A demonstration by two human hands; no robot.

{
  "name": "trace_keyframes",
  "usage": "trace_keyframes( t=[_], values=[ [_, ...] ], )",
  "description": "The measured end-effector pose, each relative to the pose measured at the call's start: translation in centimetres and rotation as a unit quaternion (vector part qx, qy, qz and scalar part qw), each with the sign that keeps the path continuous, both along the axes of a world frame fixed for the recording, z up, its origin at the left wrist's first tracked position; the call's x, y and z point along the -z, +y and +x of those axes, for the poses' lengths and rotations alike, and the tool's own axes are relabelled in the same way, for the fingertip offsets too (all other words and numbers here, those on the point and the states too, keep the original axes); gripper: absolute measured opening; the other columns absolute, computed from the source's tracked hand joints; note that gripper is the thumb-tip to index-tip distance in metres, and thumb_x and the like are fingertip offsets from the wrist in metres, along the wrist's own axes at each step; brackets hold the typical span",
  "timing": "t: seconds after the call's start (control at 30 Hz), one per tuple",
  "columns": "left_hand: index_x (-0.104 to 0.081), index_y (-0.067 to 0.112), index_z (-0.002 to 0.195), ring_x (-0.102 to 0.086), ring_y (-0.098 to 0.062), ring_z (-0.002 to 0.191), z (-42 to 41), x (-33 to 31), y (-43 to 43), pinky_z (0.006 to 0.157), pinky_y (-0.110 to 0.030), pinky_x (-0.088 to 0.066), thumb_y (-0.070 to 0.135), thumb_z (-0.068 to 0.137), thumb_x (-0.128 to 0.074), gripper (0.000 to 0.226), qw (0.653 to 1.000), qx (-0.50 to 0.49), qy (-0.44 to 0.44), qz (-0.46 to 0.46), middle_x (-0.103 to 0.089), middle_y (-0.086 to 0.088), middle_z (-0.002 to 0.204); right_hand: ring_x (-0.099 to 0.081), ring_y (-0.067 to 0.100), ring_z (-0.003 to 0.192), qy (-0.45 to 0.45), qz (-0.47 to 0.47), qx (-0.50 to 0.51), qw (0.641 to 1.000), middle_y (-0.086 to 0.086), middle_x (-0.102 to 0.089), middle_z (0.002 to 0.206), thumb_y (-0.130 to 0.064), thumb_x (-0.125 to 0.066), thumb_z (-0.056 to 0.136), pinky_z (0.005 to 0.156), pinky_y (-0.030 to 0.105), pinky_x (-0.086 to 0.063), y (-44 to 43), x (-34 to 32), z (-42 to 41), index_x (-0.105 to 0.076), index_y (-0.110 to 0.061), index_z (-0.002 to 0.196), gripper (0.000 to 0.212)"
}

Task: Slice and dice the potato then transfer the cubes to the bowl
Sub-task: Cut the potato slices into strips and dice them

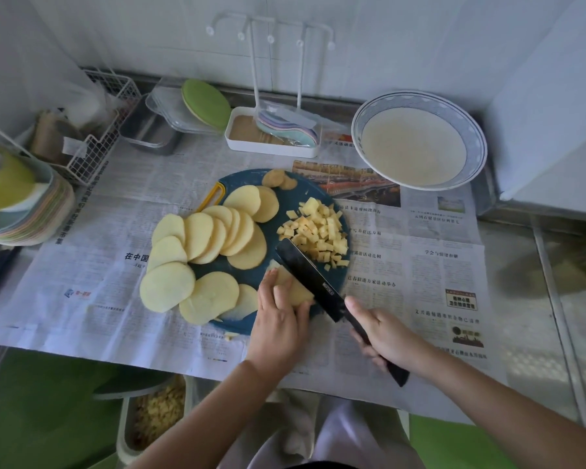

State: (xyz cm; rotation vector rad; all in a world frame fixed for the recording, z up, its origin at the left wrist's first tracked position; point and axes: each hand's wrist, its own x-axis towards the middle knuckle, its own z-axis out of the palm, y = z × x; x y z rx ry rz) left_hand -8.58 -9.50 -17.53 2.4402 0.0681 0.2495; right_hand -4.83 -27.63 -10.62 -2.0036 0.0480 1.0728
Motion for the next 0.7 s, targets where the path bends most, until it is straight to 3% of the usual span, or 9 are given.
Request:
trace_keyframes(
  t=[0.13,0.23,0.4,0.7],
  values=[
    [-0.045,0.0,0.124,-0.049,-0.033,0.12,-0.3,-0.3,0.9,0.099,-0.029,-0.039,0.027,0.097,-0.047,0.038,1.0,0.01,0.017,0.01,-0.031,-0.019,0.14,-0.036,0.016,0.037,-0.011,0.017,-0.01,1.0,-0.001,-0.036,0.045,-0.065,-0.027,0.092,0.043,0.024,-0.038,-0.7,-0.8,-0.1,-0.044,-0.014,0.062,0.061],
    [-0.047,0.002,0.121,-0.053,-0.03,0.112,-0.3,-0.6,0.8,0.093,-0.027,-0.044,0.025,0.095,-0.049,0.035,1.0,0.01,0.006,0.023,-0.036,-0.017,0.133,-0.034,0.015,0.035,-0.009,0.024,-0.017,1.0,0.001,-0.035,0.045,-0.063,-0.027,0.094,0.042,0.024,-0.036,-1.0,-1.5,-0.2,-0.042,-0.015,0.059,0.061],
    [-0.051,-0.002,0.118,-0.058,-0.035,0.106,-0.3,-0.3,0.6,0.085,-0.036,-0.055,0.017,0.091,-0.06,0.034,1.0,-0.005,0.007,0.027,-0.045,-0.021,0.127,-0.031,0.016,0.034,-0.025,0.004,-0.04,0.999,0.003,-0.032,0.044,-0.06,-0.026,0.095,0.04,0.024,-0.034,-0.8,-2.4,-0.6,-0.038,-0.012,0.059,0.061],
    [-0.053,-0.003,0.116,-0.058,-0.041,0.107,-0.3,0.0,0.5,0.081,-0.041,-0.058,0.024,0.094,-0.05,0.035,0.998,-0.008,0.003,0.055,-0.046,-0.024,0.128,-0.028,0.015,0.031,-0.011,-0.037,-0.058,0.998,-0.002,-0.029,0.039,-0.066,-0.02,0.092,0.04,0.022,-0.034,0.3,-2.4,-0.8,-0.036,-0.012,0.06,0.065]
  ],
)
